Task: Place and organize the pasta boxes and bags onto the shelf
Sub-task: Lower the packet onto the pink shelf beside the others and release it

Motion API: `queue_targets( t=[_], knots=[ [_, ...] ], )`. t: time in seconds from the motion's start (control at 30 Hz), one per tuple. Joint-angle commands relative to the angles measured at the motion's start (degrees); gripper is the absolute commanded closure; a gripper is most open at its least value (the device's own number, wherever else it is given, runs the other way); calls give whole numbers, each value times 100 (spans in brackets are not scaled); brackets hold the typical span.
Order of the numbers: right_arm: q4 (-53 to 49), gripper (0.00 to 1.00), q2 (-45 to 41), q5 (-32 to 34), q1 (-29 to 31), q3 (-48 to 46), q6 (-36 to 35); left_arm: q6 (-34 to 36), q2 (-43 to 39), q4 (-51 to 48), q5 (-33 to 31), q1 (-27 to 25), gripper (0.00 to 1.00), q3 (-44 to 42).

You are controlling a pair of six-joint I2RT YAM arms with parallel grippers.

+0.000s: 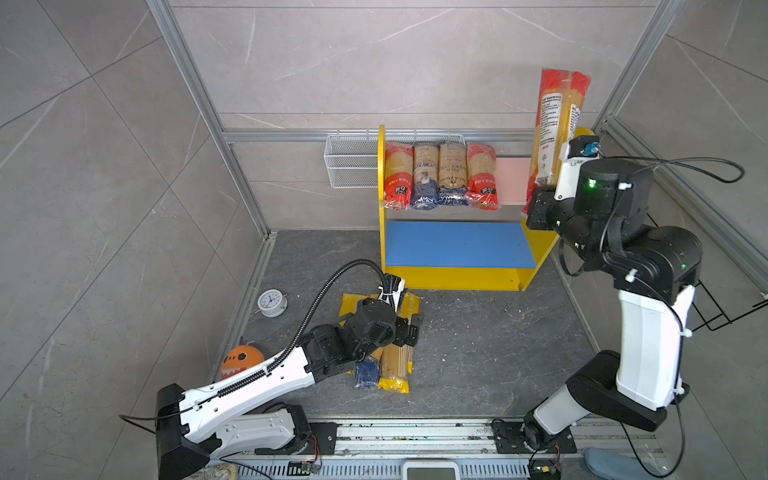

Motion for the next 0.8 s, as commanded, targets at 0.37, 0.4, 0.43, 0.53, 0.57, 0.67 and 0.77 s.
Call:
queue_targets(
  t=[0.37, 0.4, 0.43, 0.53, 0.57, 0.67, 0.77],
  knots=[
    [1283, 100, 1197, -3038, -2180, 668, 600, 775, 571, -212, -447, -20, 0, 842],
    [1326, 100, 1266, -3105, -2213, 681, 602, 801, 632, -242, -450, -18, 0, 909],
    [1342, 100, 1328, -3180, -2249, 728, 604, 834, 707, -272, -450, -20, 0, 970],
    [1351, 100, 1518, -3317, -2276, 887, 628, 890, 837, -208, -407, -20, 0, 1044],
    [1366, 100, 1551, -3356, -2275, 877, 630, 903, 864, -169, -398, -16, 0, 1039],
    [1416, 100, 1591, -3497, -2276, 754, 696, 902, 926, -94, -389, -15, 0, 1037],
    [1399, 100, 1661, -3585, -2276, 688, 779, 900, 970, -72, -389, -16, 0, 1045]
  ],
)
